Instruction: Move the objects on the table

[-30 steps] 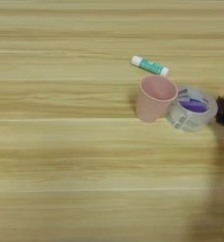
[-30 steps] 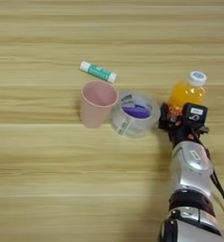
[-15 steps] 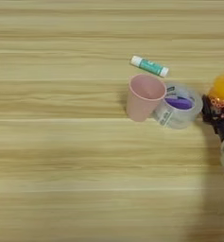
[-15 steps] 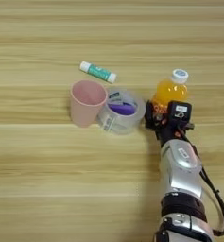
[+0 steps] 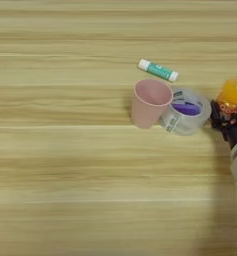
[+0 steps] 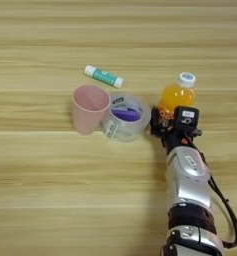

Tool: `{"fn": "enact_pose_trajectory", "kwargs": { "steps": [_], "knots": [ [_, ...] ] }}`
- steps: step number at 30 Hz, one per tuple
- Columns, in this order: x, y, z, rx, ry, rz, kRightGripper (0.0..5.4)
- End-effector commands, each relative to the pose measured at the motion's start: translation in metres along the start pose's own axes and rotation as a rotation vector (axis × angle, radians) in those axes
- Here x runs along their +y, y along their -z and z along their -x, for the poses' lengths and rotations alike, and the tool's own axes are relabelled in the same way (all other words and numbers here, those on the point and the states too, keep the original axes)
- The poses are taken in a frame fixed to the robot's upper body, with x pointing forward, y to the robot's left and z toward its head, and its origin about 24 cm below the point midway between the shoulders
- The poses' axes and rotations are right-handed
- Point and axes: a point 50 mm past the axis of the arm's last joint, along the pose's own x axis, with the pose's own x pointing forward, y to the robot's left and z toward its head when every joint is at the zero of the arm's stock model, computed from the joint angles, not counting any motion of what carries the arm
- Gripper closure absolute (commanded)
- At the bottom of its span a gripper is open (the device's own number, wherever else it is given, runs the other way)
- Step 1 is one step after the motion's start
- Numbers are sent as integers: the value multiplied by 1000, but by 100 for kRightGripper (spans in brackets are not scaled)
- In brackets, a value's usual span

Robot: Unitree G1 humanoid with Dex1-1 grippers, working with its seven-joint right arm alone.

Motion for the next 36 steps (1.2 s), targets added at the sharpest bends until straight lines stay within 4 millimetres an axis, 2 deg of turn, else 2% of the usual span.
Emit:
{"fn": "enact_pose_trajectory", "kwargs": {
  "steps": [1, 2, 11, 14, 18, 31, 36],
  "knots": [
    [-2, -18, -8, -38, -3, 37, 198],
    [-2, -18, -8, -37, -2, 37, 170],
    [-1, -19, -7, -31, 5, 38, 64],
    [-1, -19, -7, -33, 9, 41, 4],
    [-2, -18, -1, -39, 27, 66, 4],
    [4, -30, 49, -52, 14, 132, 4],
    [17, -38, 70, -62, -64, 136, 4]
  ]
}}
